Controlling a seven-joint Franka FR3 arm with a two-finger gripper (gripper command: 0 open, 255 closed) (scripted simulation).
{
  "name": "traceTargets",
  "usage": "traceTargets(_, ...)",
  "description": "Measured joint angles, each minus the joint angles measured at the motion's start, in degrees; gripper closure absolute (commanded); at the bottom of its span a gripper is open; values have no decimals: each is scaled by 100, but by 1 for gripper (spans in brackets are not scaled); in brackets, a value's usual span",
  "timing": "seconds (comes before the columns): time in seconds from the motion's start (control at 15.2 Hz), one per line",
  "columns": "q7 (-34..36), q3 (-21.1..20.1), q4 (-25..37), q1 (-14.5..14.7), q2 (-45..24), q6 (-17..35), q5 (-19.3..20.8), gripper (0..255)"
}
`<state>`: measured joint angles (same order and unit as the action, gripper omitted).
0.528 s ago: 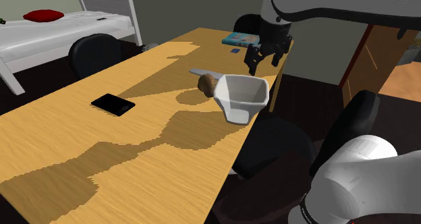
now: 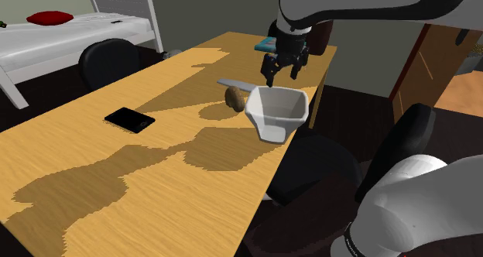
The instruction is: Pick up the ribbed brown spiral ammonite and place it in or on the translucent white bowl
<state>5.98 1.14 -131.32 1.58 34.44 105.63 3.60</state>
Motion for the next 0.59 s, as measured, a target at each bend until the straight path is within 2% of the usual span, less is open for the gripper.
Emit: traceTargets(0.59, -246, 198, 1106, 193, -2017, 740, -601, 0)
